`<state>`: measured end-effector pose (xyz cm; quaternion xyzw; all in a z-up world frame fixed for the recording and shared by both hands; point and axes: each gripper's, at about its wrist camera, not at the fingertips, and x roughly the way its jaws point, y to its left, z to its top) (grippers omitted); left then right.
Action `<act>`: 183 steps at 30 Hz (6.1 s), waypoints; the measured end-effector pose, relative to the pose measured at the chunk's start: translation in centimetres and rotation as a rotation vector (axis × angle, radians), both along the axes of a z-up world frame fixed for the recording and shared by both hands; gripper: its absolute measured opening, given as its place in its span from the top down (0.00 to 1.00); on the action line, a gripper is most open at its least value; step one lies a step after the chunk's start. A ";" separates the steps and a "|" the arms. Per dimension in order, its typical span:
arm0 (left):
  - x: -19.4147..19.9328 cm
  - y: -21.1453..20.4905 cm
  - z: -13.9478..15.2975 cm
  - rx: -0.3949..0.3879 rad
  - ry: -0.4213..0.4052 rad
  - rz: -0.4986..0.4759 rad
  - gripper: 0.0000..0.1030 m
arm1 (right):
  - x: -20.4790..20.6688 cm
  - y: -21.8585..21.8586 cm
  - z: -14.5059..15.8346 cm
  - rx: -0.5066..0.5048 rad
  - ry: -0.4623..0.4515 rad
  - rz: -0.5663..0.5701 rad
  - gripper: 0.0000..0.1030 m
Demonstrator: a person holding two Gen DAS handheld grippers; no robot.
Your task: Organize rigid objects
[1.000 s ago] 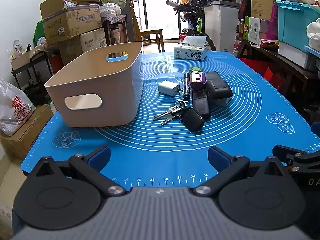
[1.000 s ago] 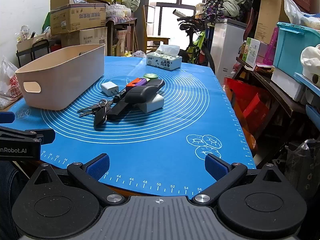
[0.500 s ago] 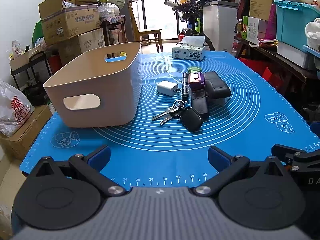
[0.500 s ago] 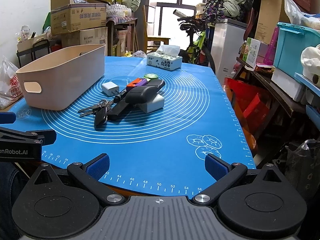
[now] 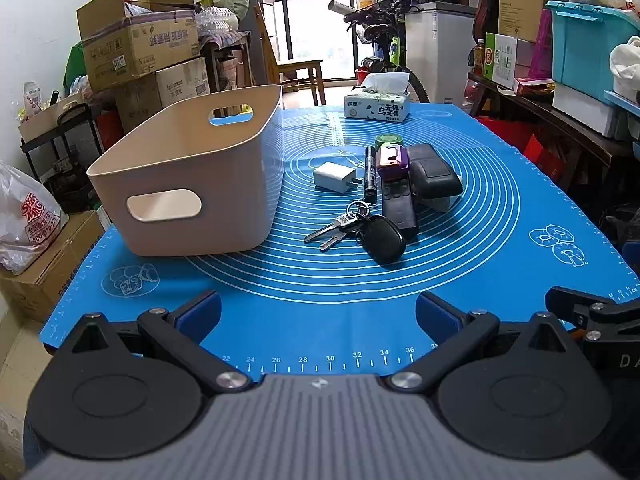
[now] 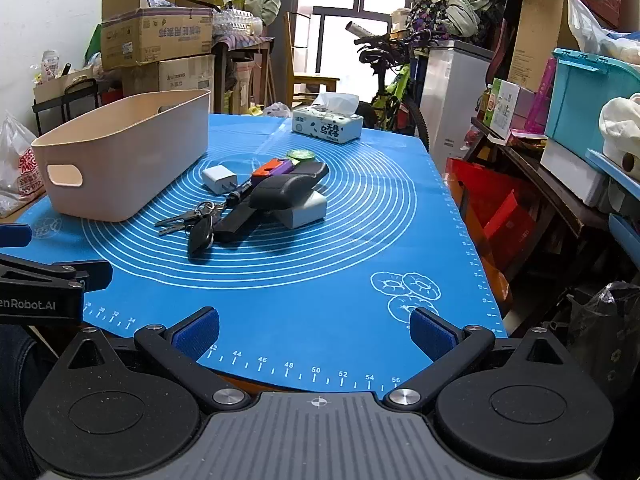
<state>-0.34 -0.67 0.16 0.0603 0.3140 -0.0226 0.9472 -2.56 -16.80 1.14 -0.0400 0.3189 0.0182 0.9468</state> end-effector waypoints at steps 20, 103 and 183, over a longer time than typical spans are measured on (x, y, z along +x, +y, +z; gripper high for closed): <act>0.1 0.1 0.1 0.001 0.001 -0.002 0.01 | 0.0 0.1 0.0 -0.003 -0.001 0.000 0.02; 22.0 23.3 2.0 -0.059 0.232 0.077 0.90 | 22.1 13.9 -3.2 -0.081 0.372 0.398 0.32; 21.9 23.1 1.9 -0.077 0.213 0.071 0.97 | 29.8 28.0 3.5 -0.113 0.140 0.569 0.72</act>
